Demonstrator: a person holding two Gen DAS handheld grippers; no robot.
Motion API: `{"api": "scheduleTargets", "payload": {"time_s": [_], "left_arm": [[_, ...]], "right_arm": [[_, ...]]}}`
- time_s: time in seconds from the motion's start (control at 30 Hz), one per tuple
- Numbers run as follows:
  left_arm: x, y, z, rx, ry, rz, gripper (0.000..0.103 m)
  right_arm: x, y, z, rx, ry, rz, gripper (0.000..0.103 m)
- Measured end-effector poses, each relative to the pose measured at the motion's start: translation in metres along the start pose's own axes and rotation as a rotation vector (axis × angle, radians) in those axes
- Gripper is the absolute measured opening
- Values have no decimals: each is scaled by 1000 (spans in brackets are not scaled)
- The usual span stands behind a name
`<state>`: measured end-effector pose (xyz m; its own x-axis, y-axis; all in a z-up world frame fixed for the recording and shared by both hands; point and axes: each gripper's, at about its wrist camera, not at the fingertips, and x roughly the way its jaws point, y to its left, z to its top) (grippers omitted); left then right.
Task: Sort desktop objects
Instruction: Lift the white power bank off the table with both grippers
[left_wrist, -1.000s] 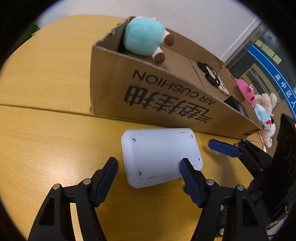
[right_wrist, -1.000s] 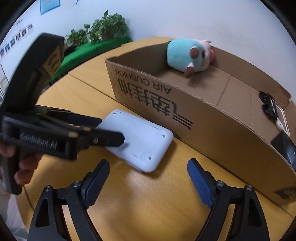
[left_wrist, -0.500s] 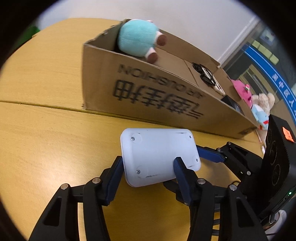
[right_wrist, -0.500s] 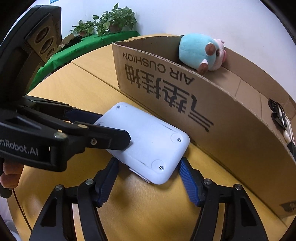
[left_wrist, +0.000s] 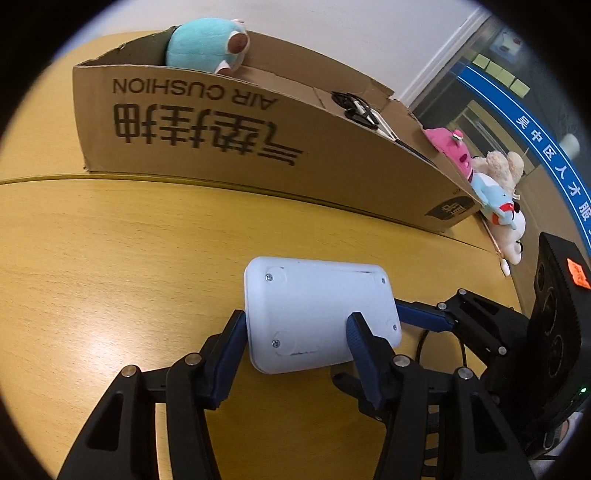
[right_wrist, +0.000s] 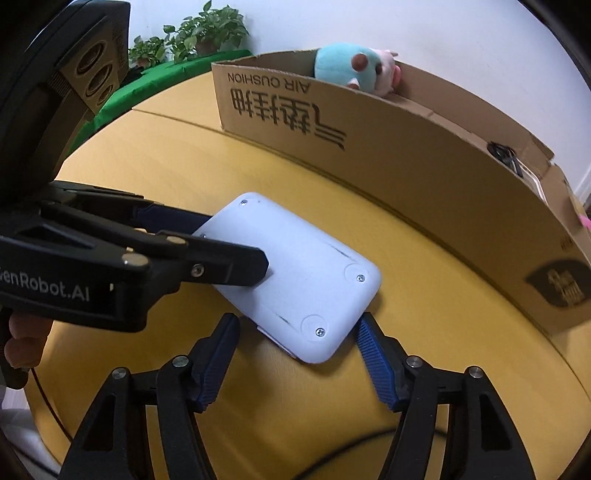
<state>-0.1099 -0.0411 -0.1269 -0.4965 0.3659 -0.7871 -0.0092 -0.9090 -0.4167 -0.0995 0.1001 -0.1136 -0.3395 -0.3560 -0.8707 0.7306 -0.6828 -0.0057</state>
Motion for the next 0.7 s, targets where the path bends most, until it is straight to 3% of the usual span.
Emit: {"api": "scheduleTargets", "payload": {"time_s": [0.13, 0.4, 0.7], "left_arm": [[0, 2, 0, 6, -3, -12, 55], [0, 6, 4, 13, -13, -14, 55], [-3, 8, 5, -7, -24, 7, 50]], "right_arm": [[-6, 1, 2, -60, -7, -36, 76], [4, 1, 15, -113, -9, -8, 75], [-3, 6, 5, -78, -40, -14, 62]]}}
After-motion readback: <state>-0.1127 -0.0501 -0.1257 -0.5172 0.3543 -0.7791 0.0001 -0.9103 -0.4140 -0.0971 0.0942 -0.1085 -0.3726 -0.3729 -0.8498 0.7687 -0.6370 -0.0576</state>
